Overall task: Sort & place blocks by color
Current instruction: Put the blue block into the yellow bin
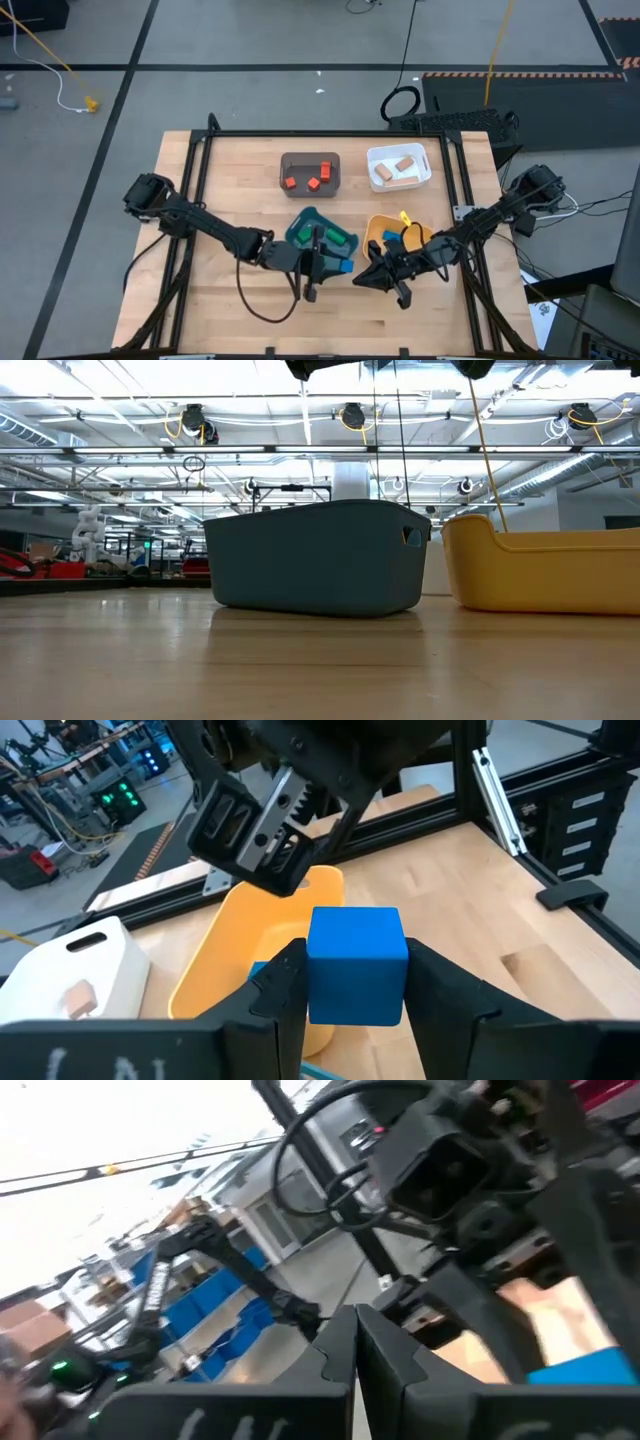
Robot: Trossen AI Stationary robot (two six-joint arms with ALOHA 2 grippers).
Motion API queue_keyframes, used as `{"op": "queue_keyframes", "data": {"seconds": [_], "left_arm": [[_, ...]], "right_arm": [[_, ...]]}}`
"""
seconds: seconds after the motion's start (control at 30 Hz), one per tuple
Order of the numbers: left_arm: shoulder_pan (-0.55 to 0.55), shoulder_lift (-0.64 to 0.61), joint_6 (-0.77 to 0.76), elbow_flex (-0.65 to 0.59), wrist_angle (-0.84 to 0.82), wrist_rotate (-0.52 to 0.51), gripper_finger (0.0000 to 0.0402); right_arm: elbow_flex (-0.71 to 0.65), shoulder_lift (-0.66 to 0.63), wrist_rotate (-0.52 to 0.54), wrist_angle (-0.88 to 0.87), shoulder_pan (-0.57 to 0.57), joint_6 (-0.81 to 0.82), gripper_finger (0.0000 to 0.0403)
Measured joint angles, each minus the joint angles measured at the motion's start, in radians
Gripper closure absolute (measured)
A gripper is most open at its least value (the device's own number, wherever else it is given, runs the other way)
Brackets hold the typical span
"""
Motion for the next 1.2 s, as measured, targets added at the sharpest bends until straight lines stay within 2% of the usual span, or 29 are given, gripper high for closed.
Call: {"op": "queue_keyframes", "data": {"seconds": [0.13,0.33,0.47,0.63,0.8,0.87,1.03,1.2], "left_arm": [[0.004,0.000,0.013,0.000,0.000,0.000,0.0267],[0.004,0.000,0.023,0.000,0.000,0.000,0.0243],[0.004,0.000,0.023,0.000,0.000,0.000,0.0264],[0.004,0.000,0.023,0.000,0.001,0.000,0.0268],[0.004,0.000,0.026,0.000,0.001,0.000,0.0261],[0.004,0.000,0.045,0.000,0.006,0.000,0.0250],[0.011,0.000,0.095,0.001,0.050,0.000,0.0258],[0.054,0.000,0.111,0.002,0.079,0.000,0.0267]], "right_arm": [[0.000,0.000,0.031,-0.024,-0.001,0.000,0.0403],[0.000,0.000,0.027,-0.117,-0.012,0.035,0.0396],[0.000,0.000,0.031,-0.160,-0.036,0.134,0.0383],[0.000,-0.053,0.024,-0.192,-0.068,0.153,0.0382],[0.000,-0.226,0.039,-0.406,-0.108,0.147,0.0384],[0.000,-0.303,0.083,-0.519,-0.118,0.166,0.0384],[0.000,-0.429,0.208,-0.836,-0.135,0.364,0.0385],[0.000,-0.498,0.212,-1.048,-0.164,0.513,0.0385]]}}
